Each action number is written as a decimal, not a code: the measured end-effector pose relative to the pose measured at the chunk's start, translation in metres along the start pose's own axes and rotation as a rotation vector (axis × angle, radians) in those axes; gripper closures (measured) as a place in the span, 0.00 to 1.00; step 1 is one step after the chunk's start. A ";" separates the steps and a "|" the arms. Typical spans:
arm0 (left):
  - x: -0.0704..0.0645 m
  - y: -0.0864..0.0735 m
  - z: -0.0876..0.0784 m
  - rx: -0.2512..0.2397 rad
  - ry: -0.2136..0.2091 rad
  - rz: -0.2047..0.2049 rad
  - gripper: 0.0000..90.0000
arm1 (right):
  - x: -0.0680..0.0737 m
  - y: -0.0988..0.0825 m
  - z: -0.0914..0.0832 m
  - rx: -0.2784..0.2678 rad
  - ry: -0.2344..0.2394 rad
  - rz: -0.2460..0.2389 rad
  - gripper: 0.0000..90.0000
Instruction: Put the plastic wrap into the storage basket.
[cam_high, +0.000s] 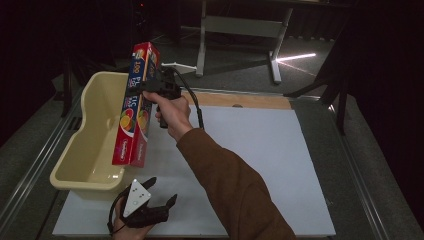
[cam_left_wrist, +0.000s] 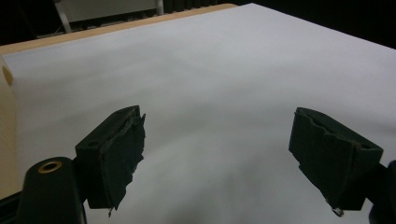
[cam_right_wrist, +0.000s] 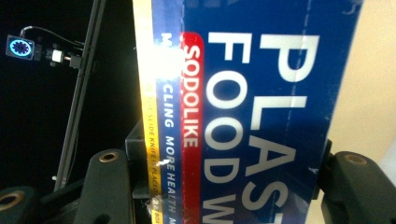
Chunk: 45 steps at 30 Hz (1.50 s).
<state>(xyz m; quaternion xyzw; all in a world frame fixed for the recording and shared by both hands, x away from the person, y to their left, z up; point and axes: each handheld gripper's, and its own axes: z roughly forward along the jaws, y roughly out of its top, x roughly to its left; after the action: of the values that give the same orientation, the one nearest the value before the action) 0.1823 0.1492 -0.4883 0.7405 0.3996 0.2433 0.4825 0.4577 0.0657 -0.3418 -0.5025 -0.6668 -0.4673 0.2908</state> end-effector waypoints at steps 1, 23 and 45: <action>0.000 0.000 0.000 0.001 0.000 0.000 0.20 | 0.000 0.000 0.002 -0.002 0.000 0.004 0.45; 0.001 0.000 -0.001 -0.006 0.000 -0.004 0.20 | 0.008 -0.013 0.033 0.016 0.012 0.022 0.45; 0.001 0.000 0.000 -0.006 -0.008 -0.007 0.20 | 0.000 -0.017 0.054 0.030 -0.019 0.069 0.45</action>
<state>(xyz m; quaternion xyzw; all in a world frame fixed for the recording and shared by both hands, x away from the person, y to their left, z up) 0.1826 0.1498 -0.4878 0.7386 0.3997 0.2399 0.4869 0.4460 0.1142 -0.3688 -0.5252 -0.6588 -0.4421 0.3078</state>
